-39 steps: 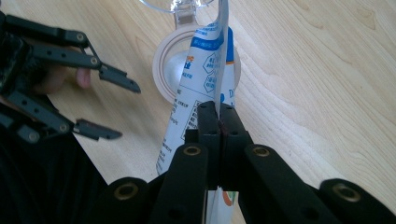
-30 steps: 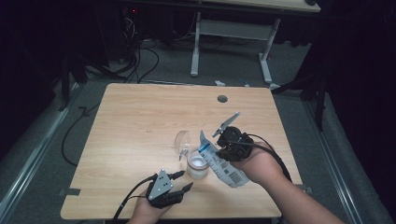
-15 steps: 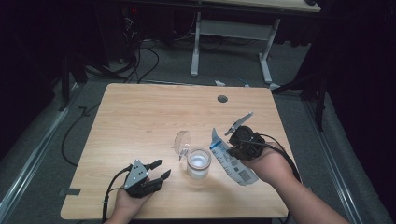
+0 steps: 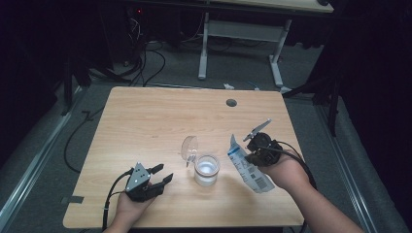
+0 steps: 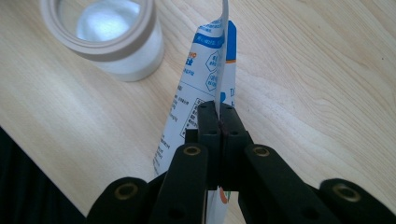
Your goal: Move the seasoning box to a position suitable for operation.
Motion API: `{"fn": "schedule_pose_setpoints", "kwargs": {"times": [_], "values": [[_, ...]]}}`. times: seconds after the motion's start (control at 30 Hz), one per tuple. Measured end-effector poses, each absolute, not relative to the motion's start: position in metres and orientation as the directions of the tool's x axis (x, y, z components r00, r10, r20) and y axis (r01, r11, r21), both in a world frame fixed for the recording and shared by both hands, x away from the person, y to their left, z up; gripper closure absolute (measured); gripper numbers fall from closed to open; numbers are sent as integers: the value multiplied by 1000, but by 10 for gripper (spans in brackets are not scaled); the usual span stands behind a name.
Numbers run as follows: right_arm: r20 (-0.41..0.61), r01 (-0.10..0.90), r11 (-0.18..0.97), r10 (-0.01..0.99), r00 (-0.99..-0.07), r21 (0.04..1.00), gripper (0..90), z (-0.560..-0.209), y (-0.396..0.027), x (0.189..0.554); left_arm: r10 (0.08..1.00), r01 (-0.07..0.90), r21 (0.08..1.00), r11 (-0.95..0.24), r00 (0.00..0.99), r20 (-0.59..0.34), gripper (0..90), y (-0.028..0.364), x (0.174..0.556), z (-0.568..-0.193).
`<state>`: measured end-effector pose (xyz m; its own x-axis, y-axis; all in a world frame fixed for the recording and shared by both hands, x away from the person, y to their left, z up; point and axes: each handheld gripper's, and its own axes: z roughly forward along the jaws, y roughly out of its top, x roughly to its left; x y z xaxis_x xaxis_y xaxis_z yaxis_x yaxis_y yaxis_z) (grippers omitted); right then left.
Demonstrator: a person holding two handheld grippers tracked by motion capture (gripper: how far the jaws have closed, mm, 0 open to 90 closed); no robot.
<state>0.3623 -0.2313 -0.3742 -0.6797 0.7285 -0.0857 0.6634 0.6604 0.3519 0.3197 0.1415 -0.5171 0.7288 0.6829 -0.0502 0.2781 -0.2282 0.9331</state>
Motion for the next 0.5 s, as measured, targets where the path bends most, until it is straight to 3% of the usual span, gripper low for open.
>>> {"fn": "schedule_pose_setpoints", "kwargs": {"times": [0.5], "values": [[-95,732,589,797,-597,343,900,-399,-272,381,710,309,934,-181,698,-93,479,155,325,-516]]}}
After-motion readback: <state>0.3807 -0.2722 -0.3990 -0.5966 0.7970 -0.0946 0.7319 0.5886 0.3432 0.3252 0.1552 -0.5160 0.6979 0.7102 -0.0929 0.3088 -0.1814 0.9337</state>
